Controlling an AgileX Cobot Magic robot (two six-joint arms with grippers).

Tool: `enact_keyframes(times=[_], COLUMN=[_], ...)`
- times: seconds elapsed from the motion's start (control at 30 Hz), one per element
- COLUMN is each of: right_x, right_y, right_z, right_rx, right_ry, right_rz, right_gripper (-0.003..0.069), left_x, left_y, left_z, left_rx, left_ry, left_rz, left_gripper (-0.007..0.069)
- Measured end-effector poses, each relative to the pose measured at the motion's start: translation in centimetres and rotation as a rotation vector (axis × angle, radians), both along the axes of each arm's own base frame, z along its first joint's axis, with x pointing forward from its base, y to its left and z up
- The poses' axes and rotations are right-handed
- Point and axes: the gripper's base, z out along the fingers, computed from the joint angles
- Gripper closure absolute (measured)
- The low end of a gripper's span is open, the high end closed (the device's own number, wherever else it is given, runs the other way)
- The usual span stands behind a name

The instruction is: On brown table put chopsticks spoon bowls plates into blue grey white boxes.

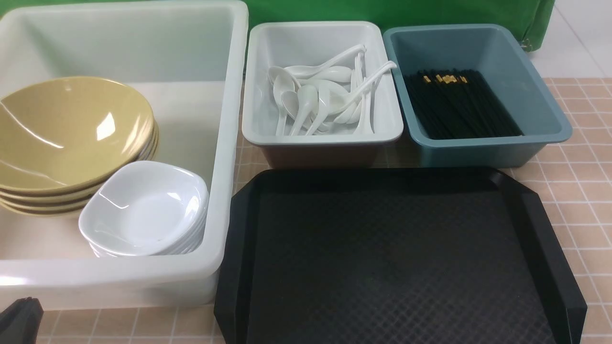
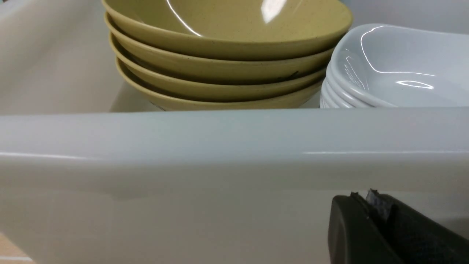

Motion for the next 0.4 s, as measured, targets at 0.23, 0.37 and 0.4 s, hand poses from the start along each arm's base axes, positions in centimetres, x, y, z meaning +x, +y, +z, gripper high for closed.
enact_keyframes(times=[0.23,0.37,0.4], right_x=[0.0,0.0,0.0], right_y=[0.0,0.0,0.0], right_z=[0.0,0.0,0.0], right_rx=[0.0,0.0,0.0], right_ry=[0.0,0.0,0.0], right_rz=[0.0,0.0,0.0], right_gripper=[0.057,0.0566,0.0565], left_x=[0.0,0.0,0.0], left_y=[0.0,0.0,0.0], left_z=[0.0,0.0,0.0], left_rx=[0.0,0.0,0.0], left_ry=[0.0,0.0,0.0], left_rz=[0.0,0.0,0.0], left_gripper=[0.0623,0.0623,0.0623])
